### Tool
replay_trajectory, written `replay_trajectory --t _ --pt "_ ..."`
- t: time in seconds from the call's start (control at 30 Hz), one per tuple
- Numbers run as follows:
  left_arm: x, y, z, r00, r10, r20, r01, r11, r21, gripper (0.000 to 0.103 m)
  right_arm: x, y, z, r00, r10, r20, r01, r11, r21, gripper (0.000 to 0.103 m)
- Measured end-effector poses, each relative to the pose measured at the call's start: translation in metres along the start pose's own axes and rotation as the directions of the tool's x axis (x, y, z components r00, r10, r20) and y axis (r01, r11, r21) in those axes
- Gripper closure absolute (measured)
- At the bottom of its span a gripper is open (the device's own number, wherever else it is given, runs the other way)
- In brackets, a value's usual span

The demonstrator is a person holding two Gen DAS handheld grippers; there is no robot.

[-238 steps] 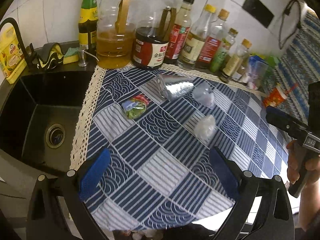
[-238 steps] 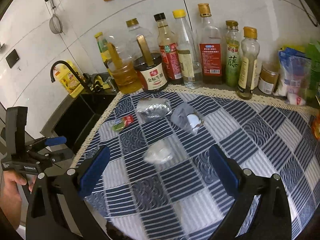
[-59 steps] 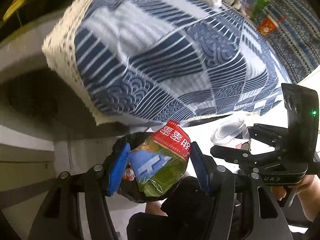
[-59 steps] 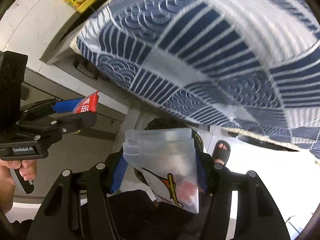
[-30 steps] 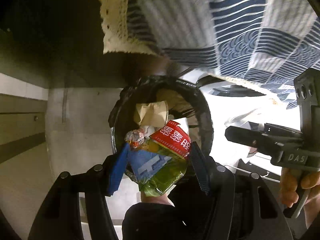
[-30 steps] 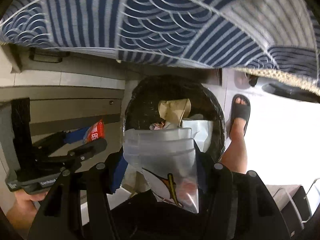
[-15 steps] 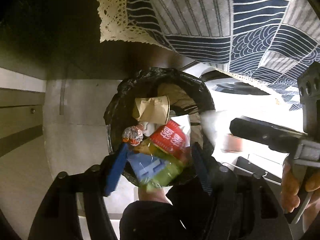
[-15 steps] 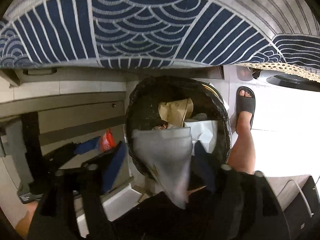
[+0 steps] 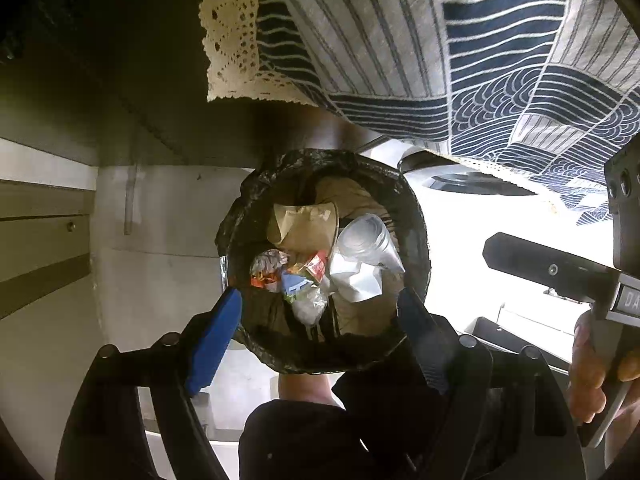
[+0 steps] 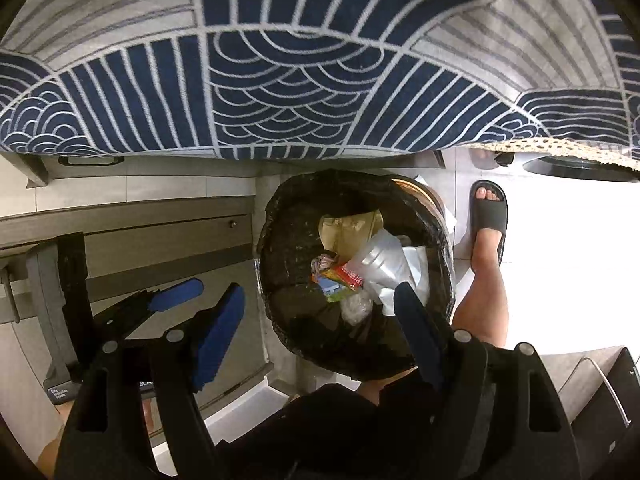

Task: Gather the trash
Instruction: 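Open the left tool while the right tool opens, dropping both bags into the bin, then raise both tools from the bin back over the cloth-covered counter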

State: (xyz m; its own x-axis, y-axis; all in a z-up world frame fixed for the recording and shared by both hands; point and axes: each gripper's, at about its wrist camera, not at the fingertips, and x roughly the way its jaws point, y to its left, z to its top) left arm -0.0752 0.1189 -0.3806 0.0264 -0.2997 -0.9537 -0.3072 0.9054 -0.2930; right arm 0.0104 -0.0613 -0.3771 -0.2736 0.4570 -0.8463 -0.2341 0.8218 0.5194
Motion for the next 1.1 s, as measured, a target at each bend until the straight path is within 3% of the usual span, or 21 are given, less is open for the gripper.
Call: replay_trajectory --t 0.6,1.03,1.1 --pt "-0.063 -0.018 -0.004 0.99 -0.033 0.138 0.023 0.997 0.076 0.025 -0.082 0.034 -0.026 0.989 -0.017 0.148 0.027 0.997 -0.068 0.027" --pt "-0.136 -0.053 -0.005 0.967 -0.09 0.237 0.05 0.984 0.169 0.025 -0.182 0.064 -0.053 0.937 -0.001 0.35 0.05 0.99 -0.132 0.027" --pt "-0.152 -0.064 -0.005 0.962 -0.082 0.261 0.029 0.979 0.201 0.025 -0.195 0.068 -0.055 0.926 0.001 0.376 0.056 0.988 -0.142 0.026"
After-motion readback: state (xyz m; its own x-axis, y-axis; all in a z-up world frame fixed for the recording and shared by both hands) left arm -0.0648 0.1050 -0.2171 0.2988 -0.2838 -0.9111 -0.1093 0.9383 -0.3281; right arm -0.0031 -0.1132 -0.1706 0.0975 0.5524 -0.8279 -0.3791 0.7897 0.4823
